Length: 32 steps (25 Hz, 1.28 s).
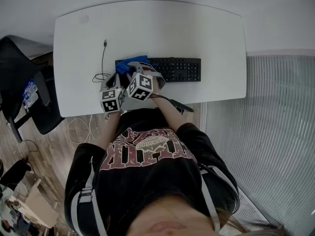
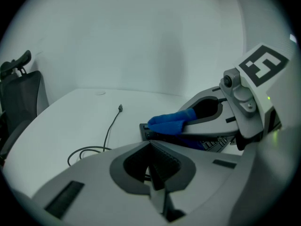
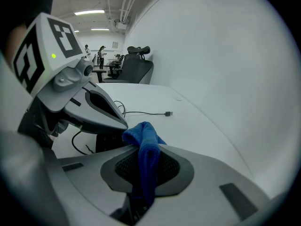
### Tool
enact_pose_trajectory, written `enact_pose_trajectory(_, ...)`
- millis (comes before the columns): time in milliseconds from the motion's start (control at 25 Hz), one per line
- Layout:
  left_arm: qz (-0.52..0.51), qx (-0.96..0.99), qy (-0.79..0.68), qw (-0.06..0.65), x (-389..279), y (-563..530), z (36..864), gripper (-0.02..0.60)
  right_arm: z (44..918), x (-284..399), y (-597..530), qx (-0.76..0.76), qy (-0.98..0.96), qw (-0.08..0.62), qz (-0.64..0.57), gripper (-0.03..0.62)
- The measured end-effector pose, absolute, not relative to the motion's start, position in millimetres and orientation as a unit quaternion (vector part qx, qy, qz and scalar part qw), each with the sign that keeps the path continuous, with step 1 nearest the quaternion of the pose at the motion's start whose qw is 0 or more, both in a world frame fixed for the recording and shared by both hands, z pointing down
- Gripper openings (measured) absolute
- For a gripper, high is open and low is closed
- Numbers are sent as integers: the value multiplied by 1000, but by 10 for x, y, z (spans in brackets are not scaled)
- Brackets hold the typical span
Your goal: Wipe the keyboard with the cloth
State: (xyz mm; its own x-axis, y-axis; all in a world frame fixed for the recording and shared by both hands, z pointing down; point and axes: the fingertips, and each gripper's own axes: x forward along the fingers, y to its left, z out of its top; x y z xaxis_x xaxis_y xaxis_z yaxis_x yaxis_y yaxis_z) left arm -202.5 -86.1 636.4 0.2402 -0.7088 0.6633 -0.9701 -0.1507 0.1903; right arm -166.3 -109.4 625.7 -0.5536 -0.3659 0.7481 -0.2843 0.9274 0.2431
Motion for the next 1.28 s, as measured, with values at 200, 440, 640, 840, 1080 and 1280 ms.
enact_pose_trajectory(200,223,724,-581,298,-2020,-874,6346,29,6227,-1476,-1150,200,-876,437,-38,64)
enact_pose_trajectory(440,233,720,-584,293,-1981,-854,6375,29,6234,-1307,-1169,214,-874,436,-30,64)
enact_pose_trajectory(640,238,715,-591,287,-1973,-871,6386,29,6252,-1177,-1185,224,-871,436,-23,64)
enact_pose_trajectory(840,240,709,-601,279,-1966,-884,6366,29,6258,-1015,-1194,237,-868,436,-16,64)
enact_pose_trajectory(1080,242,709,-603,273,-1897,-927,6364,29,6279,-789,-1239,256,-864,434,-3,64)
enact_pose_trajectory(1280,245,706,-605,274,-1918,-931,6361,29,6267,-630,-1274,271,-858,436,10,64)
